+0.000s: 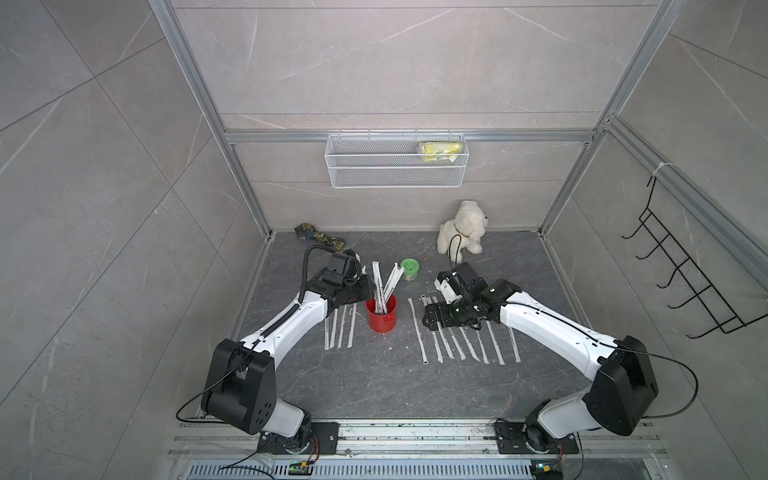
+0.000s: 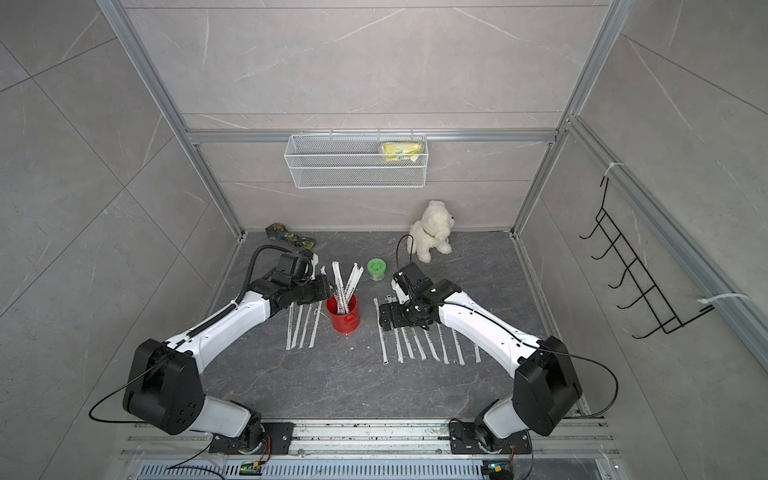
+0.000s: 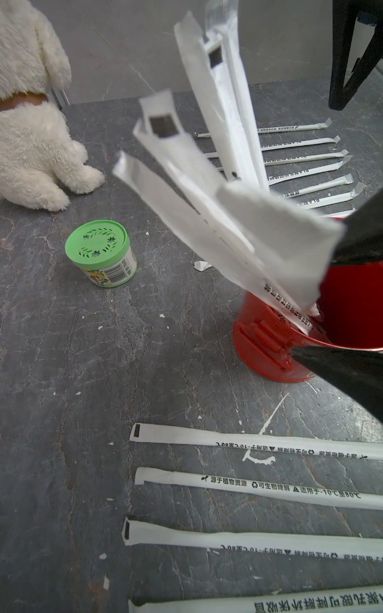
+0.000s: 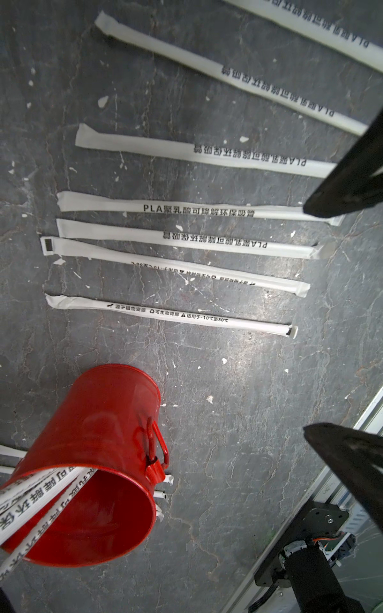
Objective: Take the straws out of the storage container
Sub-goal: Pick up the straw from the container.
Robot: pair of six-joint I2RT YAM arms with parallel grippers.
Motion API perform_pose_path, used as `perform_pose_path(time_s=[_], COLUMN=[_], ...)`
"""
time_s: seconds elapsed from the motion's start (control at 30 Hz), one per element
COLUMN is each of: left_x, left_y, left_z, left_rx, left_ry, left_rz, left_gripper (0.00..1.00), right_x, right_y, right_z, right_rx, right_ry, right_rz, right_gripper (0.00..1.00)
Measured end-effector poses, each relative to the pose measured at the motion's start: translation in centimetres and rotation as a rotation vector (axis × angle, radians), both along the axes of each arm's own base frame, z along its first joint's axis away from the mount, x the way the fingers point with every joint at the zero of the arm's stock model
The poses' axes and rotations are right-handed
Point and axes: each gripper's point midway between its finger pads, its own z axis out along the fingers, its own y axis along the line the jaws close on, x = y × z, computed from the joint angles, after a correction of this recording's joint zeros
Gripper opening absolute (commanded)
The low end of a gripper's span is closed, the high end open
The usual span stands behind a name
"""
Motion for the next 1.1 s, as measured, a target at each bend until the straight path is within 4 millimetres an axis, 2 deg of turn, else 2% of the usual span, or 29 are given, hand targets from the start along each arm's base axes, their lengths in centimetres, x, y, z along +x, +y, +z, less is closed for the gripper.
perform_pose_path(time_s=[0.3, 0.37, 0.53, 0.67, 0.93, 1.1], left_x=[0.6, 0.6, 0.5, 0.4, 0.1, -0.5], left_y=[-0.4, -0.5, -0.4, -0.4, -1.0, -1.0], left_z=[-0.3, -0.3, -0.3, 0.1, 2.3, 2.4], left_rx=[0.005, 0.008, 0.018, 0.032, 0.059, 0.088], left_ry=[0.01, 0.015, 0.022, 0.026, 0.025, 0.054], left_rz=[0.0, -0.002, -0.001, -0.002, -0.041, -0.065], left_gripper=[0.22, 0.14, 0.06, 0.06, 0.06, 0.06], right_x=[0.0, 0.0, 0.0, 0.0, 0.0, 0.2], right_y=[0.0, 0.0, 0.0, 0.0, 0.0, 0.1], right_z=[0.0, 0.0, 0.0, 0.0, 0.0, 0.1], right_rx=[0.0, 0.0, -0.001, -0.001, 0.0, 0.005], right_ry=[0.0, 0.0, -0.001, -0.001, -0.002, -0.008], right_rz=[0.0, 0.0, 0.003, 0.003, 0.003, 0.003], right_gripper=[1.0, 1.0, 1.0, 1.0, 1.0, 1.0])
